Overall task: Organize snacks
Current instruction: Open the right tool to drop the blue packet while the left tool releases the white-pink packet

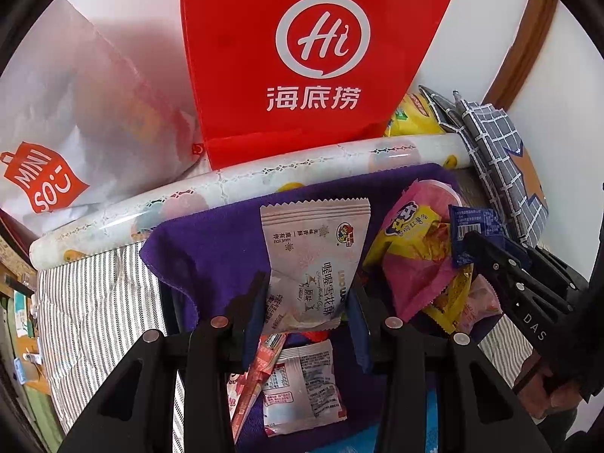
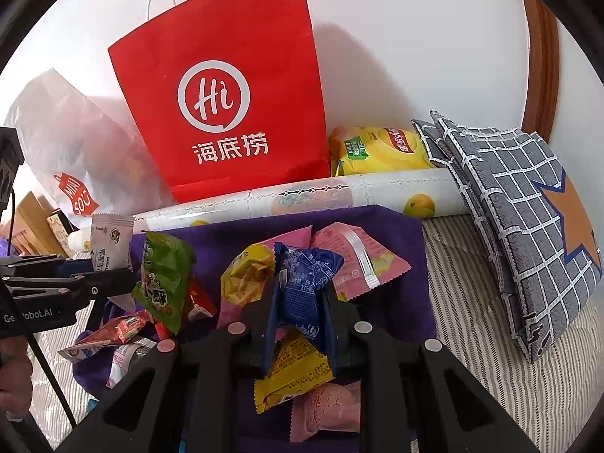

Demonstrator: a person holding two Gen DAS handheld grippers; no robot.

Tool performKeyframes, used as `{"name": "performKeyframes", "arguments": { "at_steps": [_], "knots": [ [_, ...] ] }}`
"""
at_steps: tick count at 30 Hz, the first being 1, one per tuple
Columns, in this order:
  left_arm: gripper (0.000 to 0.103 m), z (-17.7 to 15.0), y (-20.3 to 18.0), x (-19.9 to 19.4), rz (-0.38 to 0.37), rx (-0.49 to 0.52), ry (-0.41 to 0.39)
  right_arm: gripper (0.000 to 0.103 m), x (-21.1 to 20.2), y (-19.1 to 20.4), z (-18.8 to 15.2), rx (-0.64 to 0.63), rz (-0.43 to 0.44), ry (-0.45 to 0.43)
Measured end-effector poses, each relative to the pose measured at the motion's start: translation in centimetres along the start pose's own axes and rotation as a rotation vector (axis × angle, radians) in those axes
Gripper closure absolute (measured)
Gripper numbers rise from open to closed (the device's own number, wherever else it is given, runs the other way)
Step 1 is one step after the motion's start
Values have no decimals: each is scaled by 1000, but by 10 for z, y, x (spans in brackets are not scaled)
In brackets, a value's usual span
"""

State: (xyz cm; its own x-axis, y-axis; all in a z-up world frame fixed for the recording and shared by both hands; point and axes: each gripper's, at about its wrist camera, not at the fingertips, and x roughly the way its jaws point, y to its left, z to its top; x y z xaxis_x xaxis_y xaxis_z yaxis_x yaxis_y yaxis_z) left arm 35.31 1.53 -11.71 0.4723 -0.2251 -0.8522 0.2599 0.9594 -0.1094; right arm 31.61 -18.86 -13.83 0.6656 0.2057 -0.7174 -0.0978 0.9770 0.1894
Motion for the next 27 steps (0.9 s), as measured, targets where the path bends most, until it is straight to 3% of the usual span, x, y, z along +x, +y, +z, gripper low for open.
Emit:
{"name": "performKeyframes", "arguments": {
  "at_steps": [27],
  "knots": [
    [63, -4, -8, 12, -6, 13, 76, 79, -2, 5, -3, -30, -18, 29]
  ]
}}
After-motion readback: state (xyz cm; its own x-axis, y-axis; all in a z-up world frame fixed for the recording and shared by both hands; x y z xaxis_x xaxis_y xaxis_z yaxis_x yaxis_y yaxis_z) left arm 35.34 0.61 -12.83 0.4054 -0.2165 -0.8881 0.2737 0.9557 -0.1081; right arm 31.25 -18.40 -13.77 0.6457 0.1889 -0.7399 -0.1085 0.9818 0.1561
